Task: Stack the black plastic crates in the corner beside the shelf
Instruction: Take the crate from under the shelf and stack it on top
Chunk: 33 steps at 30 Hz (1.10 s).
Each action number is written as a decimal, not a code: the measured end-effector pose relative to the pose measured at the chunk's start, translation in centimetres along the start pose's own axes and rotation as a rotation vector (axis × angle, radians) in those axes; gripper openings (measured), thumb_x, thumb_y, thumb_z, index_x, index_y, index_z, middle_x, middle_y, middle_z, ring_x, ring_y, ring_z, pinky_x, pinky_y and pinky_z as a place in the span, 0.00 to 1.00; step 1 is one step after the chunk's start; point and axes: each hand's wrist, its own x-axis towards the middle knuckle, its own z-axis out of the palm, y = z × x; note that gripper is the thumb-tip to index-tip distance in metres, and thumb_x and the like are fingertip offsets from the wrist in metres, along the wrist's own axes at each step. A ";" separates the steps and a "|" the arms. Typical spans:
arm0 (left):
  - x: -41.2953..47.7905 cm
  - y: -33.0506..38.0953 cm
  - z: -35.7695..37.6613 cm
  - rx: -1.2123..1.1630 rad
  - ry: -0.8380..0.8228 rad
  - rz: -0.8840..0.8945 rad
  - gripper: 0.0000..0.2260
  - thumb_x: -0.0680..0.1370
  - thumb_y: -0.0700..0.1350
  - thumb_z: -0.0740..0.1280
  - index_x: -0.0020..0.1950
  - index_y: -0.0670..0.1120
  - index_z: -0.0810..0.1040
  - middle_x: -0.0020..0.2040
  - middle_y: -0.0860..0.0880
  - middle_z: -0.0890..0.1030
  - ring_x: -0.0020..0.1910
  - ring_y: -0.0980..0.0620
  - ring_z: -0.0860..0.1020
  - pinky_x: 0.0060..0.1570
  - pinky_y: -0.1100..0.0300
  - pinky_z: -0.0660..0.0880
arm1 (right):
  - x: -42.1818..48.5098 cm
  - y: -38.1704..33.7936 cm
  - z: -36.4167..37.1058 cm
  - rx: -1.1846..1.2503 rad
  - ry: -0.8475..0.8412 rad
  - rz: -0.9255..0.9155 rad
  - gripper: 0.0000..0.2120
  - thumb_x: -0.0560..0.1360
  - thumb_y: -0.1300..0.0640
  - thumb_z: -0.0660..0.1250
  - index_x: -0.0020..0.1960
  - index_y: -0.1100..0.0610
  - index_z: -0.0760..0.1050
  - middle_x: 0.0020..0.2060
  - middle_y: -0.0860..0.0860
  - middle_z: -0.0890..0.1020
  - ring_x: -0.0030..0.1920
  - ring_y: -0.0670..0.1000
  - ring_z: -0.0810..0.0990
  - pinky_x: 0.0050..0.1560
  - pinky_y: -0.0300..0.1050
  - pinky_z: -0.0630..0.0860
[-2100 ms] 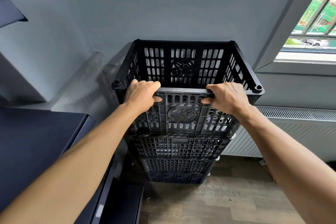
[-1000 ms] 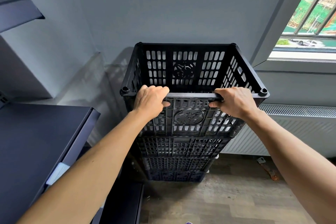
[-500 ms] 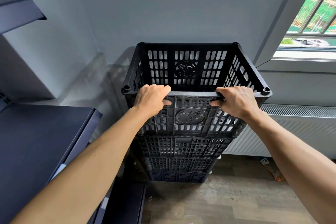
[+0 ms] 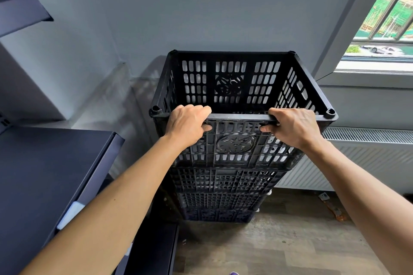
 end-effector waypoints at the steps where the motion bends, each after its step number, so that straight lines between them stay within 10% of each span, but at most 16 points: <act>1: 0.0 0.2 0.0 -0.003 0.001 -0.009 0.12 0.75 0.53 0.71 0.46 0.47 0.72 0.38 0.53 0.76 0.39 0.49 0.74 0.43 0.54 0.66 | -0.1 -0.1 -0.1 0.012 0.005 0.010 0.17 0.74 0.38 0.68 0.42 0.51 0.72 0.28 0.43 0.74 0.28 0.49 0.75 0.32 0.41 0.69; 33: -0.7 1.4 -1.0 -0.030 -0.014 -0.083 0.12 0.75 0.57 0.67 0.56 0.54 0.75 0.46 0.57 0.77 0.47 0.52 0.73 0.50 0.54 0.66 | -0.5 -1.2 -1.5 0.092 -0.031 0.063 0.16 0.72 0.40 0.70 0.40 0.49 0.67 0.36 0.45 0.78 0.40 0.50 0.78 0.44 0.47 0.73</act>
